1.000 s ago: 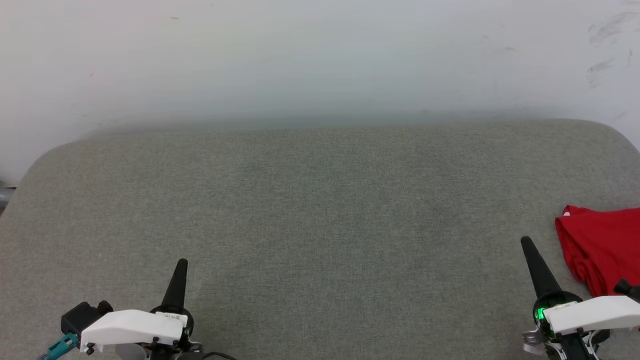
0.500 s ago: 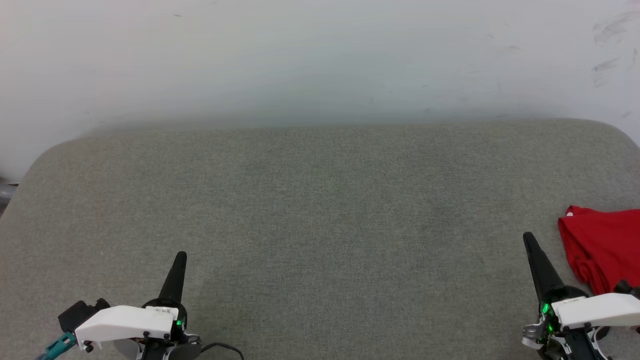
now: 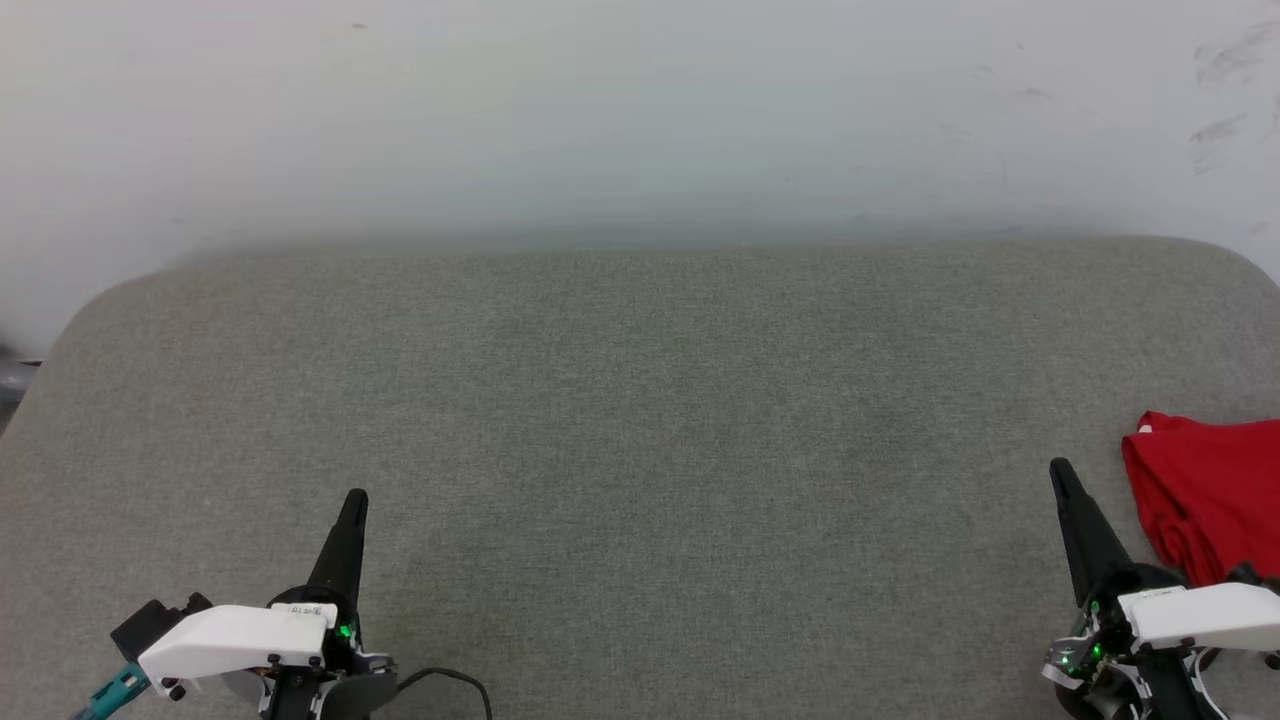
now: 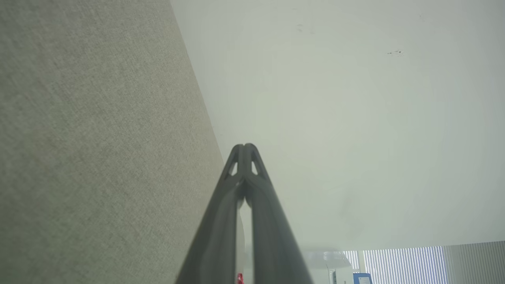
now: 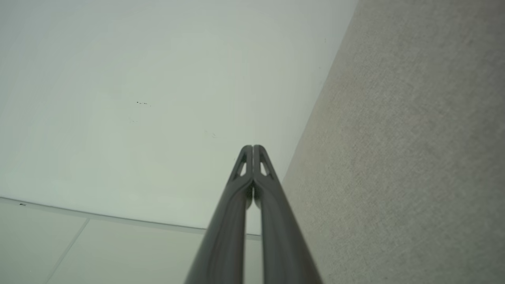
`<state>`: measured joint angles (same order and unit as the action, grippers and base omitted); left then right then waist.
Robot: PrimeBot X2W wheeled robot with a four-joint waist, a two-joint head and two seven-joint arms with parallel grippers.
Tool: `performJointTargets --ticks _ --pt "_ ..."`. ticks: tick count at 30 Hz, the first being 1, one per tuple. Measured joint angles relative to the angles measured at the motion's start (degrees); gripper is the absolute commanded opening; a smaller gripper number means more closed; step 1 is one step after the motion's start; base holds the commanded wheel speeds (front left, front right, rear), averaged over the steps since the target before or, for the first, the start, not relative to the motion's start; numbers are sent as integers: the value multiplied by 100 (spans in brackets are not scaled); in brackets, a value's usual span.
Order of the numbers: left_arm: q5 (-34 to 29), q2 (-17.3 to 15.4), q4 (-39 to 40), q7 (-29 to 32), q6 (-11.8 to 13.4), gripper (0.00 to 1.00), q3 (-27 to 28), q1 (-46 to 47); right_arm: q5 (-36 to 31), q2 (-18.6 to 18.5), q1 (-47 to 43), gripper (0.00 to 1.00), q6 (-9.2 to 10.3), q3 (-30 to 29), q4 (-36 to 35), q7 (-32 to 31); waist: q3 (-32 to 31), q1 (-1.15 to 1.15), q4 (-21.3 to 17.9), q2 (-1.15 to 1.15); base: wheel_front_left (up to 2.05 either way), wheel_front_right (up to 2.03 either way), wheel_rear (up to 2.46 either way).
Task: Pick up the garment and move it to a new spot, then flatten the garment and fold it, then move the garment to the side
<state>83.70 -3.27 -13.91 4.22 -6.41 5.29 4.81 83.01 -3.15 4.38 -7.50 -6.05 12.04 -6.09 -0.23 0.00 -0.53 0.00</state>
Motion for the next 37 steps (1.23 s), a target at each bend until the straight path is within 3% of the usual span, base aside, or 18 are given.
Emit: performJointTargets --ticks 23,37 --pt "860 35 -14 235 -99 0 123 117 920 15 154 0 0 -54 208 -44 41 -1 53 0 0 0 0" --pt "868 36 -15 234 -99 0 126 127 927 16 157 0 0 -55 209 -44 41 0 53 0 0 0 0"
